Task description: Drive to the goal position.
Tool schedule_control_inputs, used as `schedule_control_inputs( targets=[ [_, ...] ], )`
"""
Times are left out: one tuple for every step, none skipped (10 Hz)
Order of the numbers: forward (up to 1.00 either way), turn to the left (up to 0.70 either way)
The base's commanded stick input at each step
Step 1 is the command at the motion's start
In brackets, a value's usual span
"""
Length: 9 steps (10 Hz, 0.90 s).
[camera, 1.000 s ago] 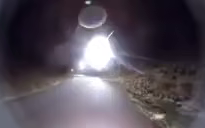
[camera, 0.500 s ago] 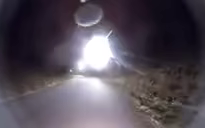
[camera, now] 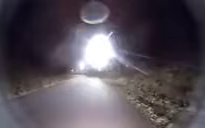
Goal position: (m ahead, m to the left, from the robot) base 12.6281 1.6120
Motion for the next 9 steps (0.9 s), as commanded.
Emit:
schedule_control_inputs(
  targets=[
    [1.00, 0.00],
    [1.00, 0.00],
    [1.00, 0.00],
    [1.00, 0.00],
    [1.00, 0.00],
    [1.00, 0.00],
    [1.00, 0.00],
    [1.00, 0.00],
    [1.00, 0.00]
  ],
)
